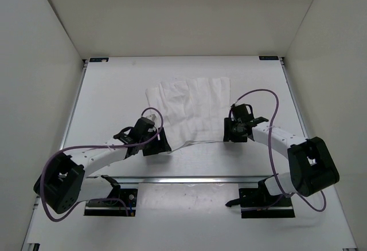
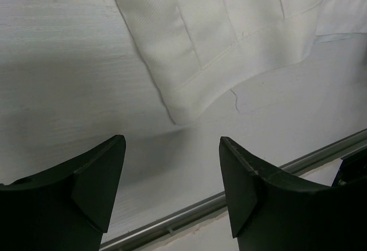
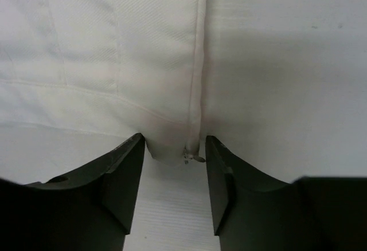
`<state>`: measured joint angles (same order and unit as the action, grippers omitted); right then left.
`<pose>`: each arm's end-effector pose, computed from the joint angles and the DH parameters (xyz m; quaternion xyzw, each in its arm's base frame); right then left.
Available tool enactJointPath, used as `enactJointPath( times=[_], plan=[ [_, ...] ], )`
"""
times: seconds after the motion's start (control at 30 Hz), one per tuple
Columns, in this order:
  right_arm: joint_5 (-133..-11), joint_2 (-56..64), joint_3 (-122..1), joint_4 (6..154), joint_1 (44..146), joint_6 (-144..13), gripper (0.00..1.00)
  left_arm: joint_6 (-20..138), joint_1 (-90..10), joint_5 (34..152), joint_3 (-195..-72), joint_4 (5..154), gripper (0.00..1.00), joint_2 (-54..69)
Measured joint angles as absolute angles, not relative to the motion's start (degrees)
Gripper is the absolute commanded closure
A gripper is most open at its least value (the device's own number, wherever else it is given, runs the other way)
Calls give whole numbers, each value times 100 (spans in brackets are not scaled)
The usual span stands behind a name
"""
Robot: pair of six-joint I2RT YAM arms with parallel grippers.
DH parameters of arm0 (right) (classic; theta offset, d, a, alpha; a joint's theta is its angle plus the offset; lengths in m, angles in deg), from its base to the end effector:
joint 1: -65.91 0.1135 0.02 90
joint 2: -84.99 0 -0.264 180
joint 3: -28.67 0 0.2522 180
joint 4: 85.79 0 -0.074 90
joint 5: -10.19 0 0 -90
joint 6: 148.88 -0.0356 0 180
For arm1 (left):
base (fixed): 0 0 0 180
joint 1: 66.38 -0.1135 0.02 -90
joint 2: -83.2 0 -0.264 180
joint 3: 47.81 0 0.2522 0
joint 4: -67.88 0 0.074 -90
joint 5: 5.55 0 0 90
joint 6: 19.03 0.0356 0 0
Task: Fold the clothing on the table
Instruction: Flatten the skirt out
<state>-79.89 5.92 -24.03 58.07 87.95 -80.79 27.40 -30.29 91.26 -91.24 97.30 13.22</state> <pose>0.2285 0.0925 0.1635 -0.0009 0.9714 0.0883 0.2206 0.1724 -0.1309 0.1582 -0.0449 0.9536 -0.2307 0.1879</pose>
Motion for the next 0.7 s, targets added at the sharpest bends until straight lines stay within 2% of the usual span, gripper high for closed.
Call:
enactJointPath(
  times=[0.17, 0.4, 0.47, 0.57, 0.63, 0.67, 0.7],
  plan=[
    [-7982, 586, -2329, 6078, 8788, -8070, 63, 2674, -3020, 9021, -9102, 9634, 20, 1254],
    [-7958, 586, -2261, 6343, 8782, -8072, 58, 2537, -2974, 8931, -9100, 9282, 29, 983],
    [-7950, 586, -2256, 6382, 8760, -8072, 60, 2495, -2937, 8903, -9139, 9168, 41, 872],
    [-7956, 586, -2224, 6461, 8756, -8066, 69, 2430, -2895, 8837, -9178, 9017, 56, 664],
    [-7930, 586, -2202, 6507, 8751, -8051, 84, 2414, -2887, 8811, -9220, 8954, 65, 520],
    [-7901, 586, -2184, 6531, 8751, -8046, 90, 2425, -2887, 8805, -9259, 8923, 75, 446],
    [-7873, 586, -2171, 6553, 8751, -8042, 100, 2425, -2878, 8789, -9286, 8875, 86, 373]
  ],
)
